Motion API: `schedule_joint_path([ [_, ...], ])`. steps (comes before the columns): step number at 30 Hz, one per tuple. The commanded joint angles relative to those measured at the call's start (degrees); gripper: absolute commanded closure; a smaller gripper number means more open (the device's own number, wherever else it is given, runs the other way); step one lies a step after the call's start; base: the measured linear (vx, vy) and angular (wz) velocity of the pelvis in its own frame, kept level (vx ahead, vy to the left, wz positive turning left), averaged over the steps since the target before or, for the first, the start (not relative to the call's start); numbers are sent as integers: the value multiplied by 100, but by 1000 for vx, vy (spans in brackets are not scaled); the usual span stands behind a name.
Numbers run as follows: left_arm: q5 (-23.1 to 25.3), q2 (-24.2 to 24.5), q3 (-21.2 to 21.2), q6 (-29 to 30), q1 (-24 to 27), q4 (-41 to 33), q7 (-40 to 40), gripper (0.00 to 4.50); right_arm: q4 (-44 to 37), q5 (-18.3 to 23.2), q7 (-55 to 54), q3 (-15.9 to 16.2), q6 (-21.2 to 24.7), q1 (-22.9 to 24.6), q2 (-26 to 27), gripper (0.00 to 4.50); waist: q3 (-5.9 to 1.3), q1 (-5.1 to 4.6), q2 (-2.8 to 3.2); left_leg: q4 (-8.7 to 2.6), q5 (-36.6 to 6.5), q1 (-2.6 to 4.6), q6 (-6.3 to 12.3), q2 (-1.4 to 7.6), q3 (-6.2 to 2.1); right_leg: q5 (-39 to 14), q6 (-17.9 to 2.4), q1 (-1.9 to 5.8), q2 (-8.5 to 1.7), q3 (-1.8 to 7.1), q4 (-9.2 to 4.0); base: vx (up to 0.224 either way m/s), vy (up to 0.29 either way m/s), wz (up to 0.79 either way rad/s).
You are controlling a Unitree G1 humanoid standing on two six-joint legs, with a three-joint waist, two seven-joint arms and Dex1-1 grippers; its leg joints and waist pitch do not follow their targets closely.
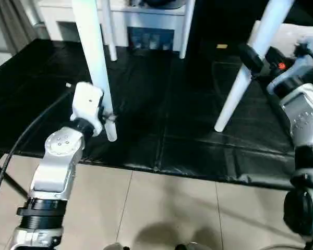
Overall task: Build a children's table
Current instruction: Flip table
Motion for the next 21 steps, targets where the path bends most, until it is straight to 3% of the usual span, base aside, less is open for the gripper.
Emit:
schedule_joint_path([
  [1,58,113,23,50,-147,113,-83,0,428,-50,453,120,-92,-249,-120,0,-484,12,44,-394,-840,45,454,277,-126,-1151,-1218,348,-418,305,-349,0,0,0],
  [4,55,233,80,-7,-217,303,-105,0,691,25,1317,264,-129,-355,-283,0,-474,45,41,-381,-705,39,616,291,-118,-1135,-1268,360,-428,308,-337,0,0,0],
  [6,131,341,77,-185,-298,553,-137,0,166,303,2105,361,230,-89,-442,0,-466,63,11,-382,-712,49,708,293,-114,-1231,-1210,369,-411,303,-351,0,0,0],
  [8,151,379,69,-281,-344,672,-161,0,-169,474,2382,403,445,110,-537,0,-467,109,40,-389,-679,79,736,328,-122,-1253,-1142,344,-413,312,-347,0,0,0],
  [13,207,478,-9,-660,-621,1207,-309,0,-1344,961,3009,422,1001,1071,-874,0,-463,208,59,-417,-794,104,632,333,-128,-1482,-1000,340,-419,313,-403,0,0,0],
  [14,226,499,-39,-735,-691,1329,-335,0,-1633,1054,3079,425,1122,1305,-938,0,-458,222,85,-418,-858,115,593,327,-124,-1566,-955,327,-417,310,-433,0,0,0],
  [15,226,504,-45,-769,-714,1378,-346,0,-1724,1075,3106,417,1165,1372,-951,0,-455,225,65,-428,-926,113,542,328,-130,-1666,-944,331,-419,306,-425,0,0,0],
  [16,226,508,-50,-795,-732,1417,-354,0,-1795,1092,3126,412,1198,1425,-962,0,-449,225,98,-431,-949,107,533,313,-129,-1741,-918,332,-416,300,-442,0,0,0],
  [17,224,516,-63,-852,-777,1508,-383,0,-2005,1145,3129,383,1272,1576,-982,0,-449,221,75,-424,-1023,113,495,301,-121,-1906,-880,328,-427,295,-464,0,0,0],
  [18,252,539,-96,-951,-849,1660,-419,0,-2293,1218,3084,332,1373,1773,-991,0,-437,223,68,-426,-1029,105,495,291,-117,-2018,-821,328,-425,294,-489,0,0,0],
  [19,258,544,-103,-973,-867,1696,-426,0,-2359,1233,3064,318,1391,1819,-990,0,-429,245,123,-424,-1093,147,477,286,-111,-2237,-706,289,-415,291,-546,0,0,0],
  [21,315,580,-155,-1234,-1102,2145,-505,0,-3100,1426,2790,178,1601,2331,-962,0,-432,261,129,-440,-1084,153,452,282,-134,-2380,-549,290,-404,275,-560,0,0,0],
])
